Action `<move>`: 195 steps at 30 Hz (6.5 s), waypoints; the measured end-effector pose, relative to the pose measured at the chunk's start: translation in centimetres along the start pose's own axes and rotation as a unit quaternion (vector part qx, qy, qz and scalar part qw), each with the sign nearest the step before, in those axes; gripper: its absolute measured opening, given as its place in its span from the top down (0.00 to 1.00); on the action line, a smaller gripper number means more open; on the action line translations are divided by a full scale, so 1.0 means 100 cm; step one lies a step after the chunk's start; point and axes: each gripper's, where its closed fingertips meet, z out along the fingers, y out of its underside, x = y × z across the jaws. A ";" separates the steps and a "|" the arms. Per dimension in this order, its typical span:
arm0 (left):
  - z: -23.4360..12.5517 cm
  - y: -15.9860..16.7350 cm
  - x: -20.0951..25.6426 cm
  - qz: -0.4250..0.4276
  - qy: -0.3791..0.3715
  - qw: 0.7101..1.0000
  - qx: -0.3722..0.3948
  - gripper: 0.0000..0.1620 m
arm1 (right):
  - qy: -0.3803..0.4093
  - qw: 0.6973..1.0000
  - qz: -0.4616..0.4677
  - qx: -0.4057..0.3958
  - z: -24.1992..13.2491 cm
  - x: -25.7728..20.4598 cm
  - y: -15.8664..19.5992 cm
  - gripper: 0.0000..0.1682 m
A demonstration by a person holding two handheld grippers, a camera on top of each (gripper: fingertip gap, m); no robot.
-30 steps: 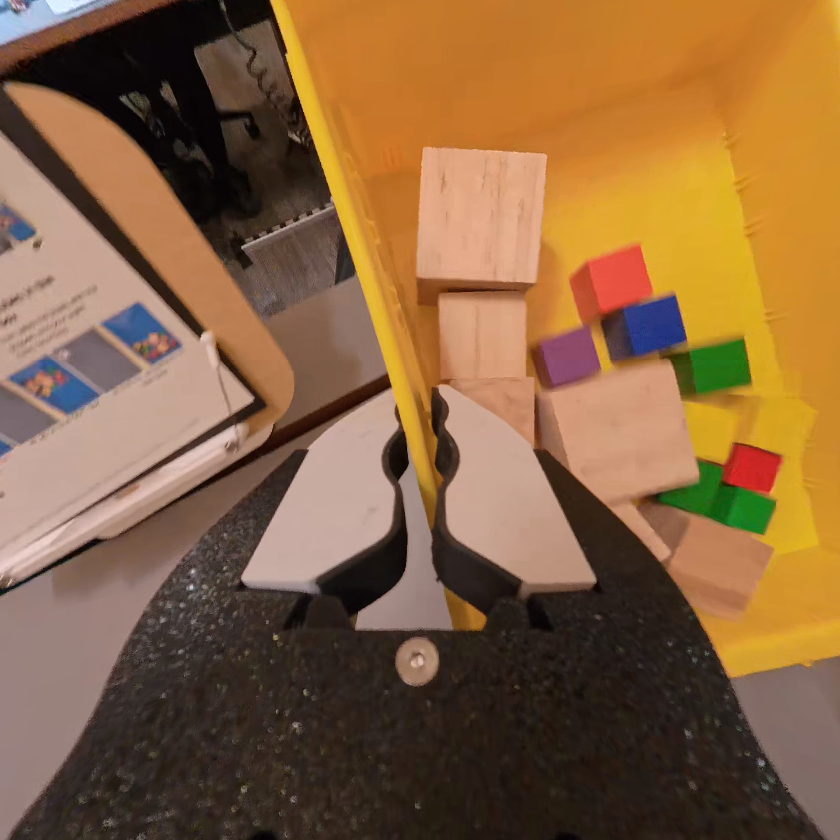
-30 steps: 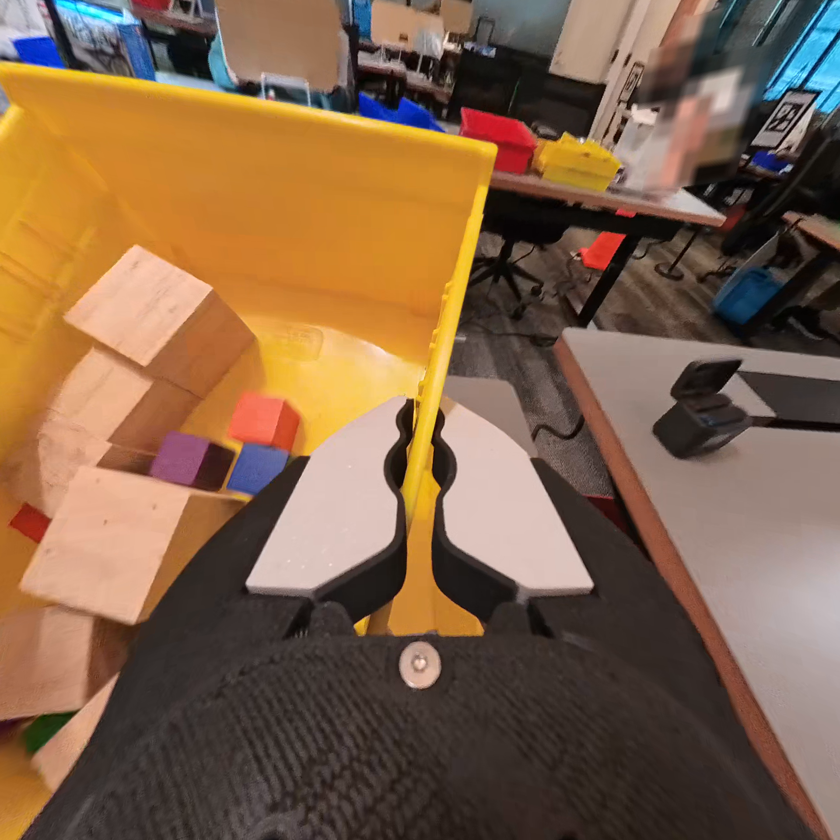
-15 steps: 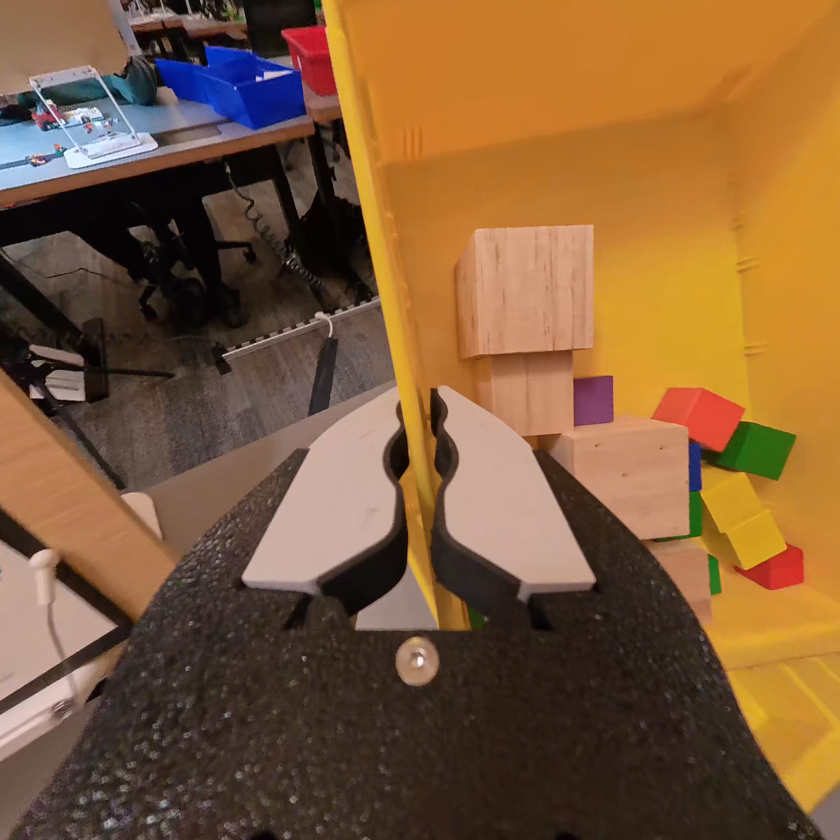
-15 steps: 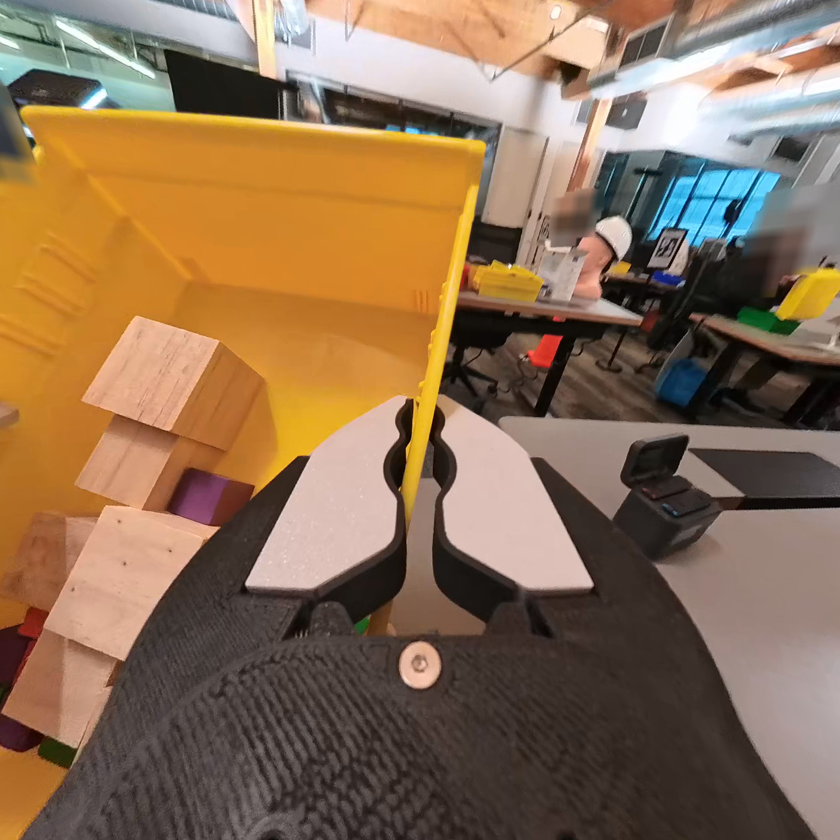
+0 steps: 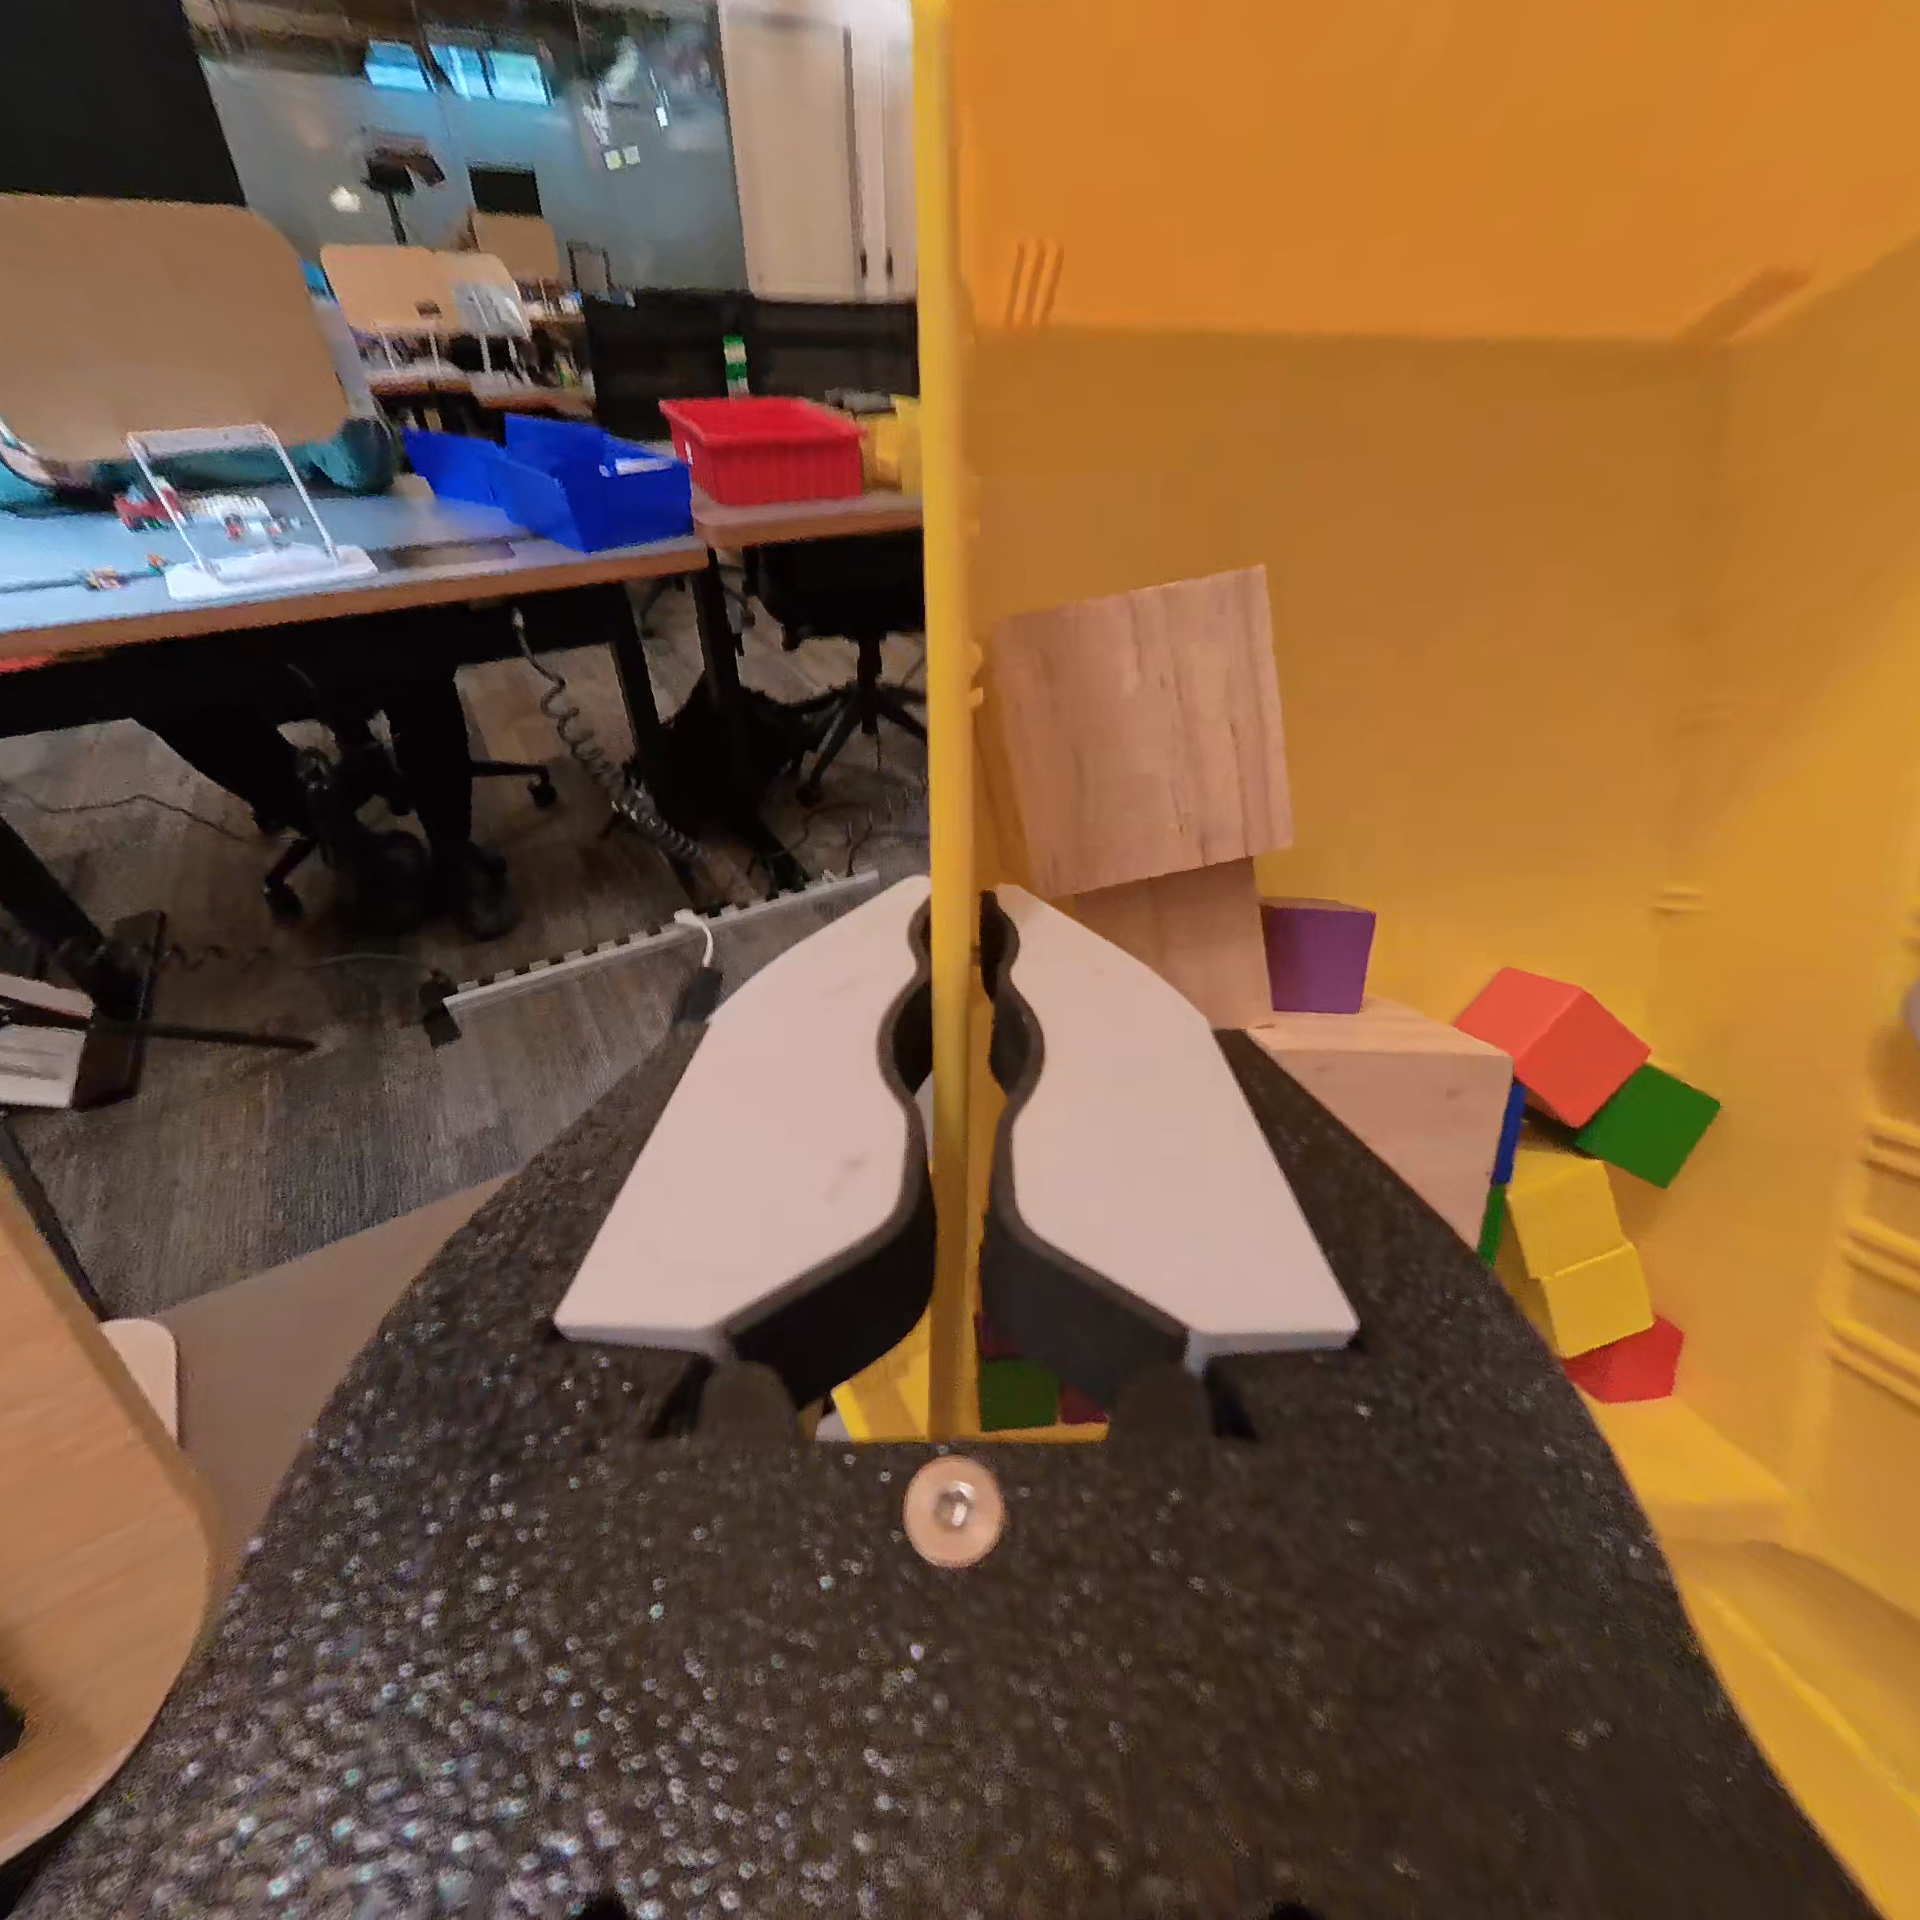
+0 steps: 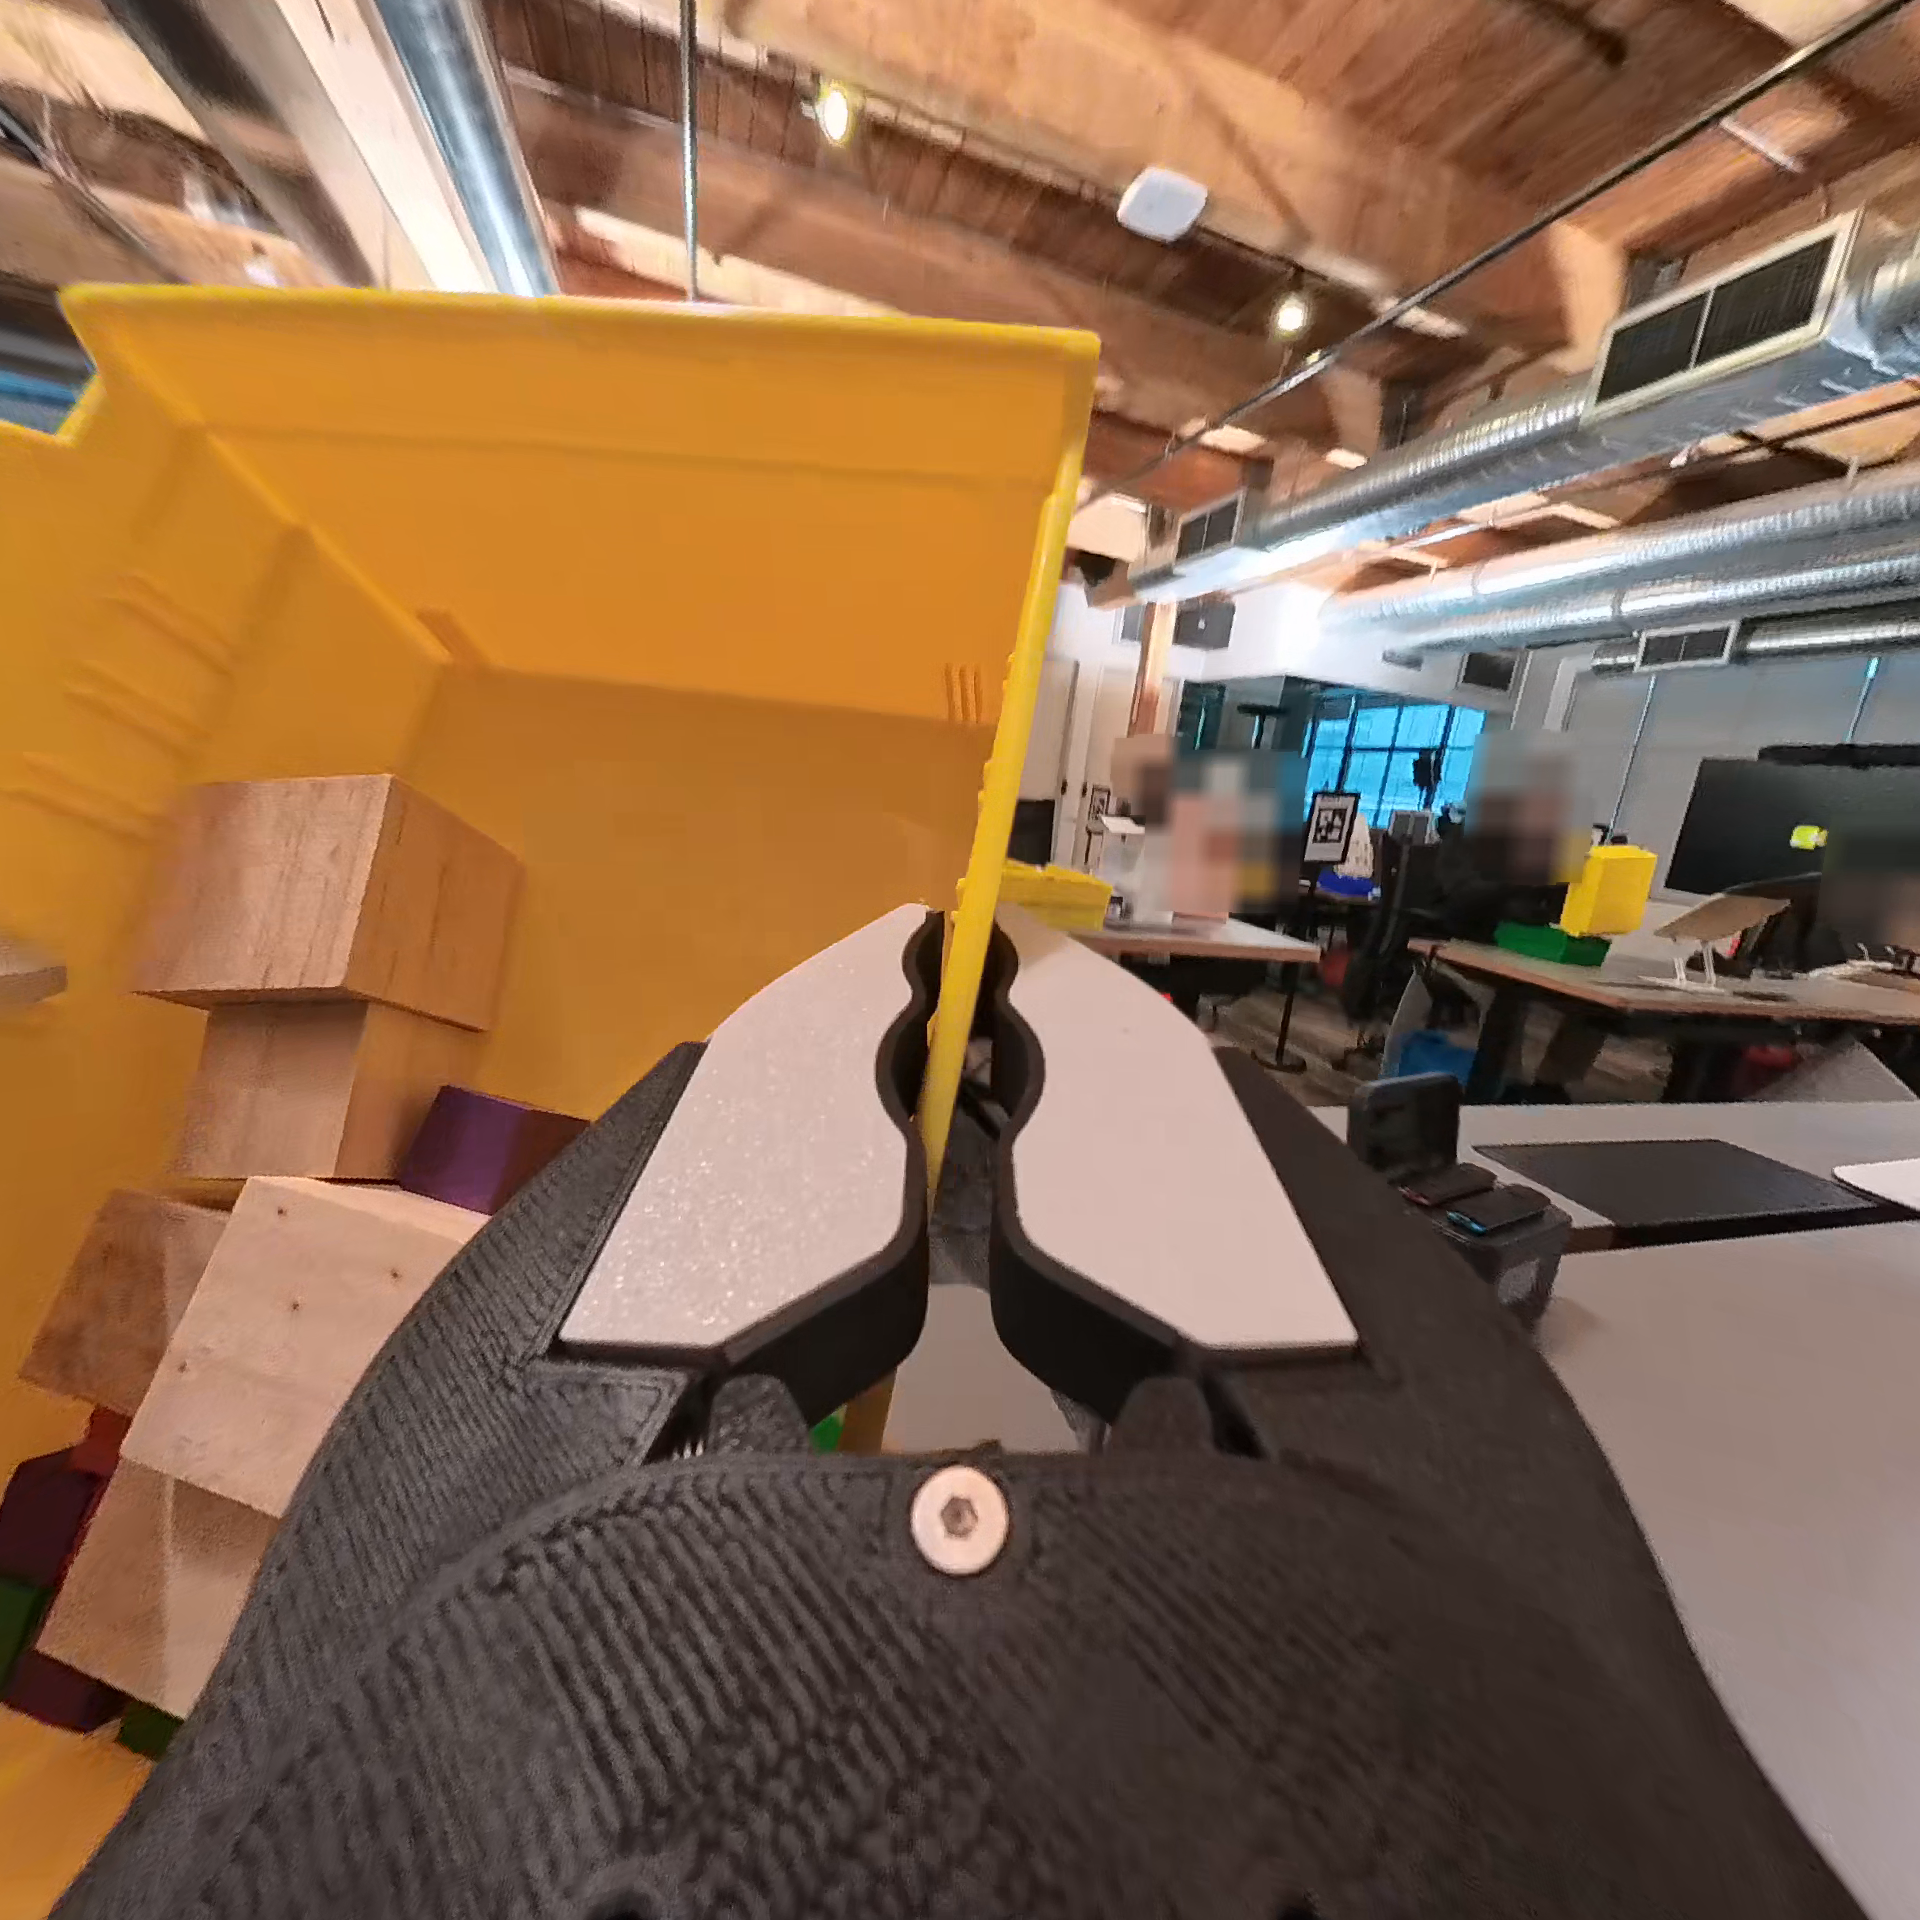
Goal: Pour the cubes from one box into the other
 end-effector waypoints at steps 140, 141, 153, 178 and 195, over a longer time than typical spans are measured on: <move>-0.013 -0.007 0.005 0.010 0.148 0.978 0.149 0.98 | 0.028 0.978 -0.077 0.190 -0.067 -0.025 -0.066 0.93; -0.016 -0.009 0.005 0.013 0.144 0.977 0.154 0.98 | 0.031 0.974 -0.094 0.205 -0.070 -0.028 -0.068 0.93; -0.024 -0.015 0.005 0.016 0.137 0.977 0.163 0.98 | 0.025 0.976 -0.065 0.208 -0.069 -0.022 -0.068 0.94; -0.029 -0.041 0.007 -0.018 0.188 0.958 0.216 0.98 | 0.014 0.968 -0.020 0.250 -0.073 -0.024 -0.075 0.89; -0.023 -0.028 0.011 -0.013 0.197 0.962 0.188 0.98 | 0.024 0.969 -0.026 0.243 -0.075 -0.019 -0.064 0.91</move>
